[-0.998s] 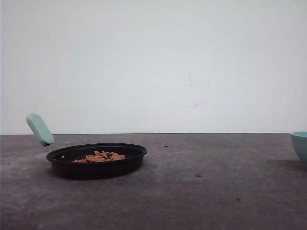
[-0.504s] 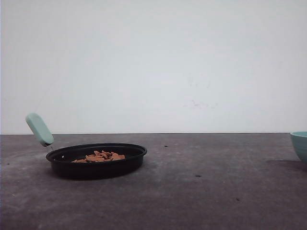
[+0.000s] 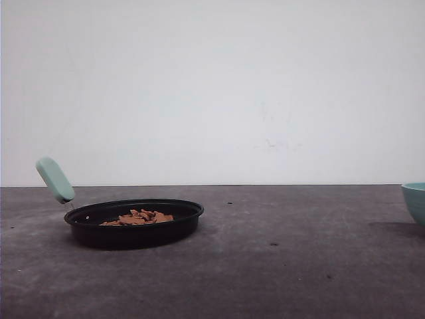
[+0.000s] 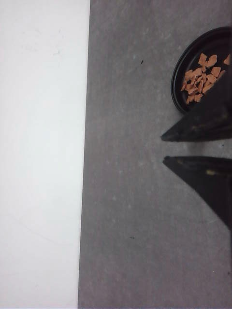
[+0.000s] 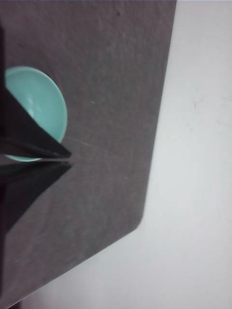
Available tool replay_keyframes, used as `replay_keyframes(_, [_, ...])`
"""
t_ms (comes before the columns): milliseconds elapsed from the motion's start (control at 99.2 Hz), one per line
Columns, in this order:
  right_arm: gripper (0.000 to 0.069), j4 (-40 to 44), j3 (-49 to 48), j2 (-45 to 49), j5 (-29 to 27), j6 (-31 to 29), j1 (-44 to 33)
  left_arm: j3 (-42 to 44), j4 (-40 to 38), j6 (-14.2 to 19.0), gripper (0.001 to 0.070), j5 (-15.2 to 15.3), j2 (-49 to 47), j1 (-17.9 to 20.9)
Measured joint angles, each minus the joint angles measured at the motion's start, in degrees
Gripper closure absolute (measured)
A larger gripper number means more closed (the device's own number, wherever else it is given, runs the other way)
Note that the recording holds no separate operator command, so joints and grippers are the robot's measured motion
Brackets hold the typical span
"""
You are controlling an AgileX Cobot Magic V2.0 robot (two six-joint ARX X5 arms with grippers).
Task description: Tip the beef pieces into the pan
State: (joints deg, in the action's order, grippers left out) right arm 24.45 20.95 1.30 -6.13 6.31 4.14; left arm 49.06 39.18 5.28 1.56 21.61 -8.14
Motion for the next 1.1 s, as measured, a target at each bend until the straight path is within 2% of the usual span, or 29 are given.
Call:
replay_keyframes(91, [0.0684,-6.4,-6.6,-1.2,2.1,-1.0,-0.1,0.0,0.0,0.0,0.0682,0.0,0.0,0.0])
replay_keyframes(302, [0.0684,-5.0,-15.1,-1.1,9.6,-5.6,-1.7,0.0,0.0,0.0,0.0682,0.0,0.0,0.0])
replay_keyframes(423, [0.0684,-7.5,-17.5,-0.9,13.0,-6.3,-2.7,0.0,0.0,0.0,0.0682,0.0,0.0,0.0])
replay_keyframes(1099, [0.0684,-8.4,-17.8,-1.0,13.1,-6.3,-3.5,0.0,0.0,0.0,0.0682,0.0,0.0,0.0])
